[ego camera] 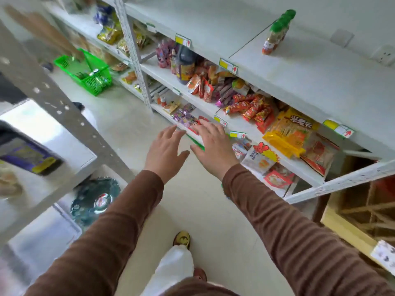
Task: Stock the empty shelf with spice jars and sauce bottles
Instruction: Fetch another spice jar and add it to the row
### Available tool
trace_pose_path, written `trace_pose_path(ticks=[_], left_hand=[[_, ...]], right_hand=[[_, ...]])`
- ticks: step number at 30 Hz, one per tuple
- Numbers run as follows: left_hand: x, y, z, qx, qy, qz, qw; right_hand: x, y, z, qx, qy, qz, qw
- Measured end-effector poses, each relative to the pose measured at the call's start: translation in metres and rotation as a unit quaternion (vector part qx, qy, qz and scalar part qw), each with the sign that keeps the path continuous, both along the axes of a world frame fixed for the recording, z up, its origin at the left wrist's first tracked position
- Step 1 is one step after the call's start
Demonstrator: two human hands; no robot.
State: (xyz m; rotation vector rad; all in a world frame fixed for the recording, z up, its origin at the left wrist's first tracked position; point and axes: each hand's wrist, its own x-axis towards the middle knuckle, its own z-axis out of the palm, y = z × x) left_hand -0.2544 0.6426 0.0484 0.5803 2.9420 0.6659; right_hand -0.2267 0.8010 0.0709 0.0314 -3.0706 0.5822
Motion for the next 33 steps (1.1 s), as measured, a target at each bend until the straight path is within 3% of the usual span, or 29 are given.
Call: trace_pose_path(ticks=[8,18,24,33], left_hand=[[0.13,-0.112,-0.002,-0.024,-0.022,0.121,0.992],[0.205,-0.301,0.008,-0.008,0.004,0.243,0.97],[0.228,-0.439,0.005,-0.018,0.017,0.263,0.965],[0.26,-0.592,0.003,0.014,-0.003,0.331,0.943]], right_hand=[[0.091,-0.1,-0.013,-0.027,-0.016,0.105,0.994],[0.123,-0.293,-0.006,-0.076,0.004,0.24,0.968],[0.142,-0.44,-0.011,-0.107,0.001,0.274,0.956],[0.162,-0.621,-0.025,-0.235,-0.066,0.262,0.934]])
